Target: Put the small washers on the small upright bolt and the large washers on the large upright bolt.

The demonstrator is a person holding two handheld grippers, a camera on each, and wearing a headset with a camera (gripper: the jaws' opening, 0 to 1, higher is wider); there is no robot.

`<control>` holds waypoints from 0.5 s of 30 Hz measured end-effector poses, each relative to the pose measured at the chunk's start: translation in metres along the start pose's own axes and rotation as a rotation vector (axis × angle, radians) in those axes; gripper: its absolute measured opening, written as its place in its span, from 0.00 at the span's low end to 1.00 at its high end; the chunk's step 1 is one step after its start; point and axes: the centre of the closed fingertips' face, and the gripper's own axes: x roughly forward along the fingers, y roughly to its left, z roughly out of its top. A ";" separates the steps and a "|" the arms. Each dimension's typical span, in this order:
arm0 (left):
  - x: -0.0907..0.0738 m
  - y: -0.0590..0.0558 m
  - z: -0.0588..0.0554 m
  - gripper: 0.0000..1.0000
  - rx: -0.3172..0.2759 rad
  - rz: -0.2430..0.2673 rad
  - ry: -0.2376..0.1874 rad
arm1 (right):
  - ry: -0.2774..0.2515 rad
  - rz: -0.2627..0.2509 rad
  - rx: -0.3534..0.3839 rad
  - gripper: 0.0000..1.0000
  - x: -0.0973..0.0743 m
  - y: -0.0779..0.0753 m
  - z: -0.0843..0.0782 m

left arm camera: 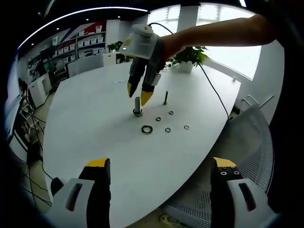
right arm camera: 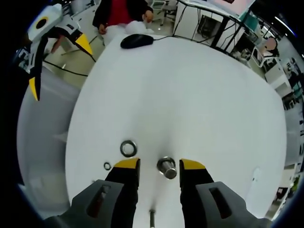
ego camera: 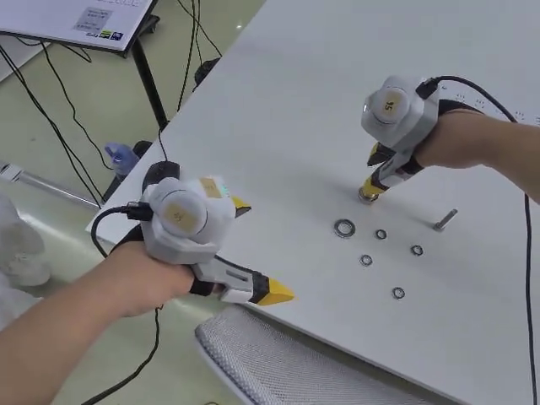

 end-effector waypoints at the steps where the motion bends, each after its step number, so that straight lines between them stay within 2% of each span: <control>1: 0.000 0.000 0.000 0.87 0.002 -0.001 0.001 | -0.001 0.003 -0.004 0.34 0.000 0.002 0.001; 15: -0.005 -0.002 0.004 0.87 0.007 0.011 -0.001 | -0.023 0.052 -0.045 0.36 -0.006 0.037 0.012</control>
